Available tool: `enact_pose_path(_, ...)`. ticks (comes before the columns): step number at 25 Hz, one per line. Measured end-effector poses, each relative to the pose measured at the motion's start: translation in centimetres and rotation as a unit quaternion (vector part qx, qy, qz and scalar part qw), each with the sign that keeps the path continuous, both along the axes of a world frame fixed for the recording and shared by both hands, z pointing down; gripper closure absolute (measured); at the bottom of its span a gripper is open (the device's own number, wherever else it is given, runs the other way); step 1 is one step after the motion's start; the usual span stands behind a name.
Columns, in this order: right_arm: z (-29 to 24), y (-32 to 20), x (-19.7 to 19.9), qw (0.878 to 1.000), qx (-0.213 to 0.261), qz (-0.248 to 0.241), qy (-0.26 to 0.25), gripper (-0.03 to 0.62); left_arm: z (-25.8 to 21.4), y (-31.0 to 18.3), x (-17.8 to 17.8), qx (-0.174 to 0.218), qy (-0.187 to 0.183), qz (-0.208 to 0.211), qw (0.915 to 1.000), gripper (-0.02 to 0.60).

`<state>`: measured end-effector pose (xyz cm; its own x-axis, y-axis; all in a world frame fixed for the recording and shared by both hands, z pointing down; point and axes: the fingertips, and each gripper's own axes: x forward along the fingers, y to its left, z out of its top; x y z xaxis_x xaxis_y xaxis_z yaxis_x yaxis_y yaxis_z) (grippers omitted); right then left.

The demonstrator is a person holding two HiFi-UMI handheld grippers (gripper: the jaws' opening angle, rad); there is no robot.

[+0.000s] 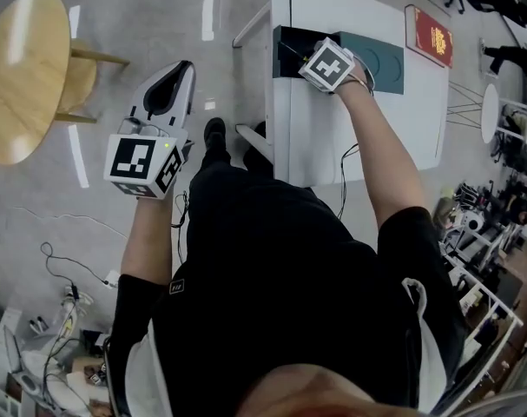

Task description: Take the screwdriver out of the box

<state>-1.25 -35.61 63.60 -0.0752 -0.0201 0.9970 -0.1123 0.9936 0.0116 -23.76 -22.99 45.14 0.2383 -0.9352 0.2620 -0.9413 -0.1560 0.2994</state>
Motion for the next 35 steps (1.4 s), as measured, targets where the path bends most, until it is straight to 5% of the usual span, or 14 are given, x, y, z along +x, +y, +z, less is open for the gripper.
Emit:
enact_pose_path(6,-5.6,-0.3,0.0,0.991,0.065,0.059,-0.099,0.511,-2.8,0.4,0.6,0.017,-0.017,0.030,0.9993,0.555)
enact_pose_path(12,-10.4,-1.2,1.0,0.969,0.087,0.117,-0.201,0.511,-4.9,-0.1,3.1,0.030,-0.028,0.050,0.9979,0.555)
enact_pose_path(21,-17.4,1.5,6.0,0.918,0.082,0.185,-0.341,0.511,-8.2,0.9,10.4,0.045,-0.059,0.095,0.9927,0.555)
enact_pose_path(35,-24.2,12.9,20.3,0.845,0.085,0.229,-0.475,0.511,-10.5,6.7,22.7,0.044,-0.089,0.121,0.9877,0.555)
